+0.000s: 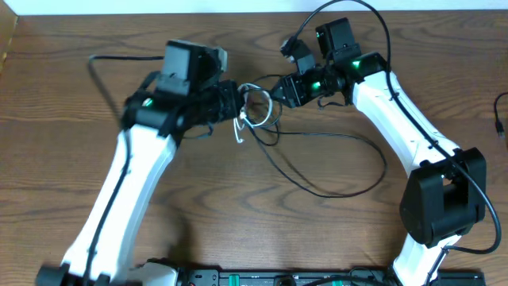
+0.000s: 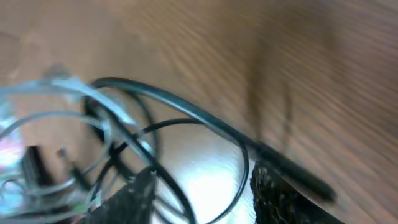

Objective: Untangle cables

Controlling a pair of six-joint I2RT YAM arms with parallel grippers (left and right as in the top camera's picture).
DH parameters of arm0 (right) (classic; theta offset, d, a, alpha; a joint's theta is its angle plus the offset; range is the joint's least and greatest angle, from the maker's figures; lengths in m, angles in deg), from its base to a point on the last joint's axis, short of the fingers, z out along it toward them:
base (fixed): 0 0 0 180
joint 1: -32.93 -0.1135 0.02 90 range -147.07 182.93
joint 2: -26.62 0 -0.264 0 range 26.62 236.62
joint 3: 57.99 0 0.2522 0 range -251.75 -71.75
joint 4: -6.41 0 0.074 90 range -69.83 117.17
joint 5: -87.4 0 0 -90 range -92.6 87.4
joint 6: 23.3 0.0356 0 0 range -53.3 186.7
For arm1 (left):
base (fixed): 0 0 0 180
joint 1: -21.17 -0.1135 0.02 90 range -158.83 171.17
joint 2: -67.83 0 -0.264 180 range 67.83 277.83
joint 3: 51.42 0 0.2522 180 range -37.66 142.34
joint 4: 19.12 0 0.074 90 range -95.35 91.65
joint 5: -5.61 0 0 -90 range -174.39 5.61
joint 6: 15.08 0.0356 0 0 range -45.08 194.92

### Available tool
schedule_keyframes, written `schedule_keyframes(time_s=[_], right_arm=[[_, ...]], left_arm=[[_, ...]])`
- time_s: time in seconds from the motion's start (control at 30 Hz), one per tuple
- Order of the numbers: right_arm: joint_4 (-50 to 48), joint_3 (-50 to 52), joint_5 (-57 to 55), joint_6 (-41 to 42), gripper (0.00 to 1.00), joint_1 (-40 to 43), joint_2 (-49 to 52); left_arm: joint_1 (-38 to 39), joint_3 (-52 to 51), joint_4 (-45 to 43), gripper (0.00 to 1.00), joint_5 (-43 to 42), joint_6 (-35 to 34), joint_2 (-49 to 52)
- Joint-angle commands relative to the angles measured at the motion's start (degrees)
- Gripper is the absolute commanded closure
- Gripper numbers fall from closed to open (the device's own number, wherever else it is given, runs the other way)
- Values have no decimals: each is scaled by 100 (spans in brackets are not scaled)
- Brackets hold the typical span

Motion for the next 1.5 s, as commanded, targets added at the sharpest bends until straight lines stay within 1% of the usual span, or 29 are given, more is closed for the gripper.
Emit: schedule_keyframes(time_s=[0.0,0.17,0.23,0.4,0.67,0.73,0.9,1.07,1.1,1.17,1.27,1.33,1.47], right_arm=[[-101,-59,710,11,53,-44,-181],[-146,-59,1014,11,52,-87,-181],[-142,-59,1091,9,50,-157,-181],[-7,-59,1104,7,49,-293,-181],[214,-59,564,11,49,-428,-181],[201,-59,160,87,48,-564,-181],[199,-59,-1034,789,49,-905,-168],[116,-59,-2551,1947,50,-1064,7],[103,-59,-2833,2146,53,-1062,111],[118,-59,-3060,2249,62,-1001,278],[208,-59,-3073,2264,81,-800,481],[310,-59,-3077,2262,91,-645,570],[481,-59,-3279,2258,94,-369,625]], left_arm=[[-39,28,173,93,-308,103,-374],[-39,28,192,93,-308,101,-520],[-39,28,192,93,-269,101,-501],[-39,26,197,93,175,98,-483],[-39,26,195,93,157,94,-483],[-39,26,192,93,142,92,-483],[-39,26,190,92,142,22,-483],[-39,28,164,93,140,-39,-503],[-39,31,153,93,140,-37,-527],[-52,61,142,93,142,-35,-636],[-179,136,142,93,142,-35,-887],[-339,168,144,93,142,-35,-1134],[-684,168,168,93,155,-31,-1502]])
